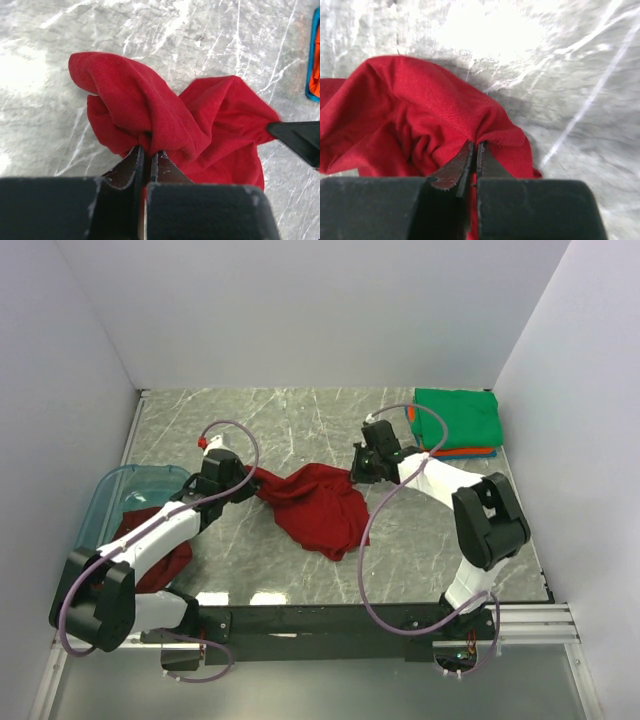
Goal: Fold and stack the t-shirts
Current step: Flatten the tshirt out
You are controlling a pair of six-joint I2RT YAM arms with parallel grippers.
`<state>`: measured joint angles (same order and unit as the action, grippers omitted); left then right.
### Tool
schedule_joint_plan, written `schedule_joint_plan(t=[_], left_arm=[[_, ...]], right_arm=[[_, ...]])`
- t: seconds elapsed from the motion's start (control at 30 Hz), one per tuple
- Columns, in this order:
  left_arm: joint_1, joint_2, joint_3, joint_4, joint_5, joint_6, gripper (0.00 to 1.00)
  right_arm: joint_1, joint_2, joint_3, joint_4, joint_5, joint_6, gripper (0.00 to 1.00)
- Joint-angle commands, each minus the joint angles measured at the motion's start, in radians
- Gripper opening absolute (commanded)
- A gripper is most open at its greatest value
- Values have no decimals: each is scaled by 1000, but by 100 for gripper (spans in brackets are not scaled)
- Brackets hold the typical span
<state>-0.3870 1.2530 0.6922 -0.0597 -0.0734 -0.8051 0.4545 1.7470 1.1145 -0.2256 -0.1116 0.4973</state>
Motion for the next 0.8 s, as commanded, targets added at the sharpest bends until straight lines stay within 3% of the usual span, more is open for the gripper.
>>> schedule_joint_plan(t=[0.0,0.17,0.3,0.43,0.77], left_arm=[[5,-61,90,-26,-37,24,1],[4,-159,213,-104,-52,30,1],[2,-248,358,-133,-51,52,1],[-1,-340,506,-158,-2,87,1],[-3,-484,835,-147,268,116,1]], right_arm=[[7,-145,77,-26,78,-51,0],[12,-383,134,-136,168,-118,0],[13,-555,229,-199,153,-161,0],[13,-710,356,-256,78,-187,0],[15,-871,725,-417,-192,-183,0]])
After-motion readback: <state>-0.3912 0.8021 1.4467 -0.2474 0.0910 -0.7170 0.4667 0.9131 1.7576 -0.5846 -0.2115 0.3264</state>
